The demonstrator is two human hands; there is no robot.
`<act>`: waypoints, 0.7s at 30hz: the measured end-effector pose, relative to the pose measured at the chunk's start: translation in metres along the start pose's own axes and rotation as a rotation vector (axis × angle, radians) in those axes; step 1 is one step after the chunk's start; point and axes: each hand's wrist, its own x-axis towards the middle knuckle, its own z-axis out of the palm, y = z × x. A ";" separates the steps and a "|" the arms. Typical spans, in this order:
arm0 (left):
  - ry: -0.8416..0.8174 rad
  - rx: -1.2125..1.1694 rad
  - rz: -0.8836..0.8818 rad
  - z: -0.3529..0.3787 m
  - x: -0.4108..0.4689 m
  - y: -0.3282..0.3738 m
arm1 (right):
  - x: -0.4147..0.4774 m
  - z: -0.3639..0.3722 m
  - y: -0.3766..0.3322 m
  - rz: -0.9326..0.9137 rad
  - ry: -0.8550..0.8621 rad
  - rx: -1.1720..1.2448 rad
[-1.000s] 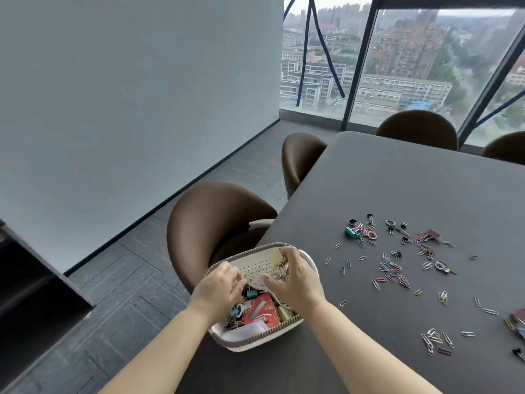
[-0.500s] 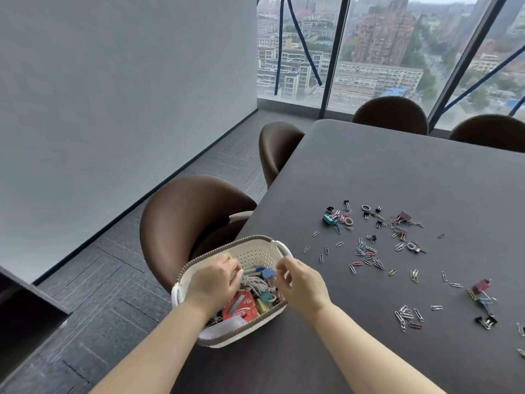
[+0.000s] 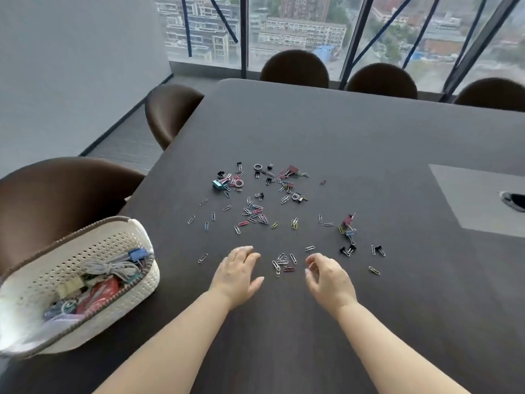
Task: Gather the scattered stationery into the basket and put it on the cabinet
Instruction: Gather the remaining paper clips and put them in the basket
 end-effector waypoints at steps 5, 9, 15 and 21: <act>-0.191 0.163 -0.079 0.045 0.021 0.038 | 0.003 0.004 0.072 0.092 -0.020 -0.151; -0.230 0.182 -0.099 0.065 0.041 0.056 | 0.005 0.005 0.118 0.324 -0.081 -0.318; -0.183 0.155 -0.122 0.074 0.082 0.067 | 0.037 -0.002 0.160 0.464 -0.116 -0.305; -0.163 0.194 -0.091 0.063 0.141 0.062 | 0.101 0.000 0.161 0.328 -0.111 -0.237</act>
